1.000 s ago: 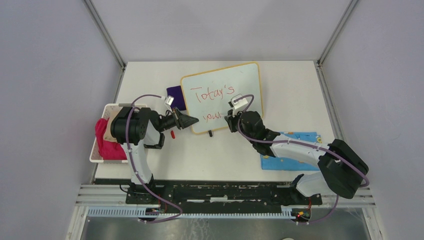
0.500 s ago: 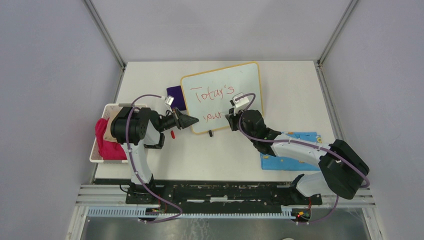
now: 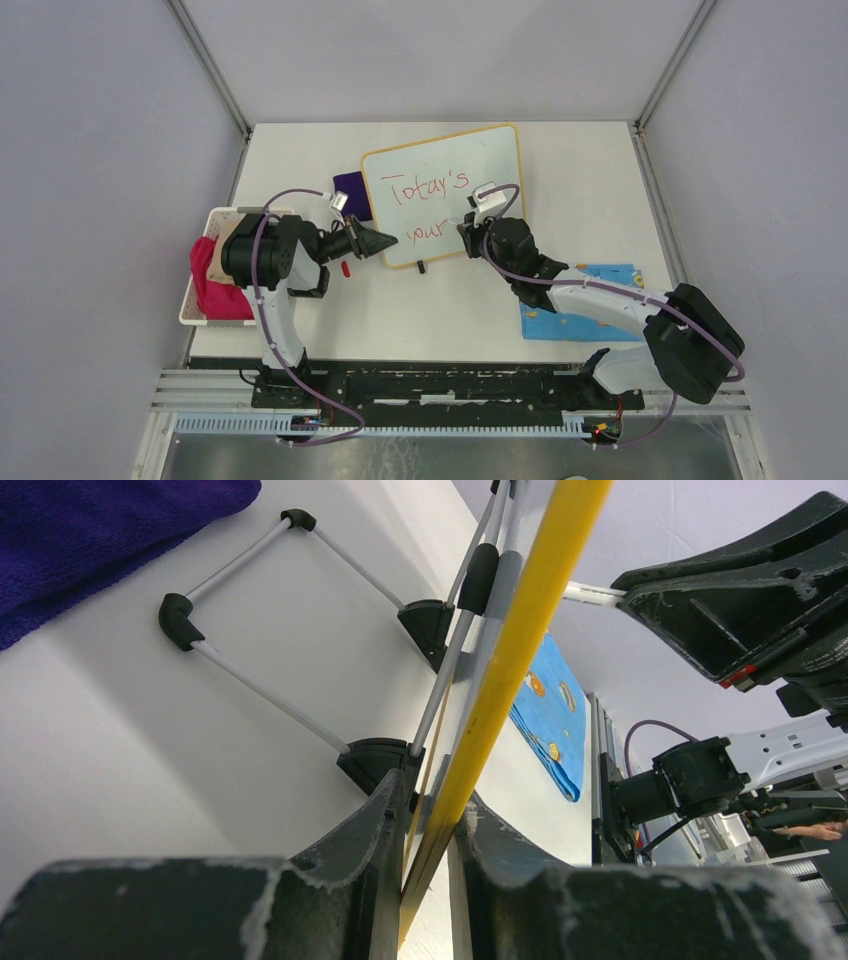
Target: Write a sentence on the whiteboard
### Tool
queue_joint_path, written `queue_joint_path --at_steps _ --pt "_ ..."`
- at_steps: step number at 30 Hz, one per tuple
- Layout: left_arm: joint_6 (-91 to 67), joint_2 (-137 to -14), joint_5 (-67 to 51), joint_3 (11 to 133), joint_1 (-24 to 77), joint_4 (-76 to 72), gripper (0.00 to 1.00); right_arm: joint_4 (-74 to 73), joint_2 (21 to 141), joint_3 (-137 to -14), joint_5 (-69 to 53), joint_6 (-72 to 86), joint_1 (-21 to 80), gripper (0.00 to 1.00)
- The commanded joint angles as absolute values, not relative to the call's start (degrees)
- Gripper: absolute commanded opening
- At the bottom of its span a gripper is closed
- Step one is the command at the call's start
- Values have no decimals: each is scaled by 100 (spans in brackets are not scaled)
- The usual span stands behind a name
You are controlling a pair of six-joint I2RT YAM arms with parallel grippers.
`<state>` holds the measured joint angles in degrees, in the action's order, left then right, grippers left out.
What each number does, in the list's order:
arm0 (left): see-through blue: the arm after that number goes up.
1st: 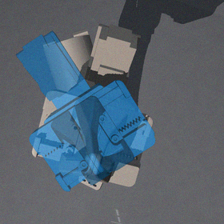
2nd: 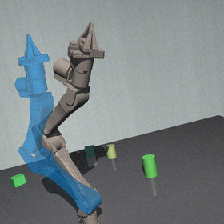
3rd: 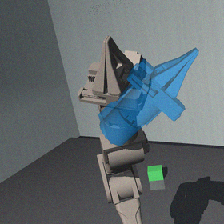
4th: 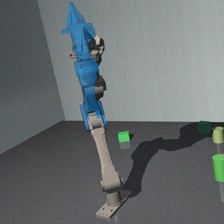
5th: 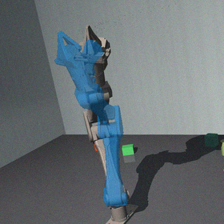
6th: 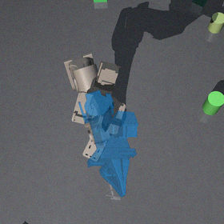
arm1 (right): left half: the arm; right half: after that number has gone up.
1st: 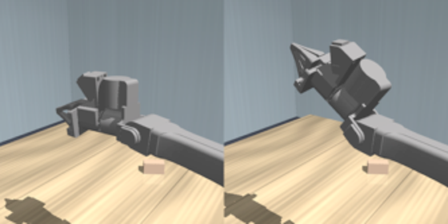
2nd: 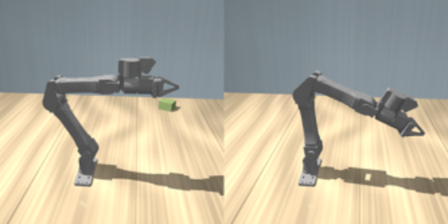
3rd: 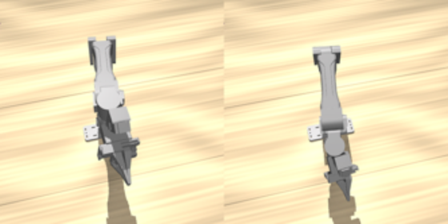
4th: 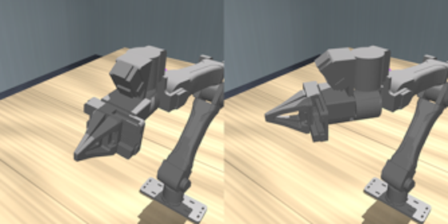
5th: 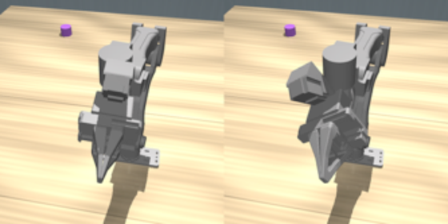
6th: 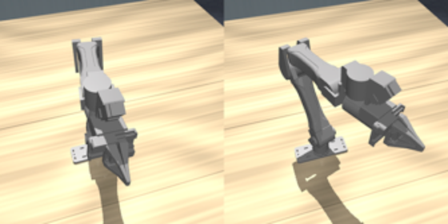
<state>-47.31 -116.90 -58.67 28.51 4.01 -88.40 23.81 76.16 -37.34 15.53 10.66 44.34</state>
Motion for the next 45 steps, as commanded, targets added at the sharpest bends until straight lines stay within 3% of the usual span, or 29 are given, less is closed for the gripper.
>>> queue_joint_path --at_steps 1,10,16,45 --pt "-4996 -11874 -5729 2839 414 -9703 2 2638 7072 -3671 1588 1057 4401 0" --pt "-4992 -11875 -5724 2839 418 -9703 2 2743 6509 -3014 2447 1152 4402 0" --pt "-4992 -11874 -5723 2839 413 -9699 2 2810 6631 -2971 2125 878 4399 0" --pt "-5001 -11896 -5730 2856 415 -9703 2 2875 7512 -4000 2297 899 4303 0"
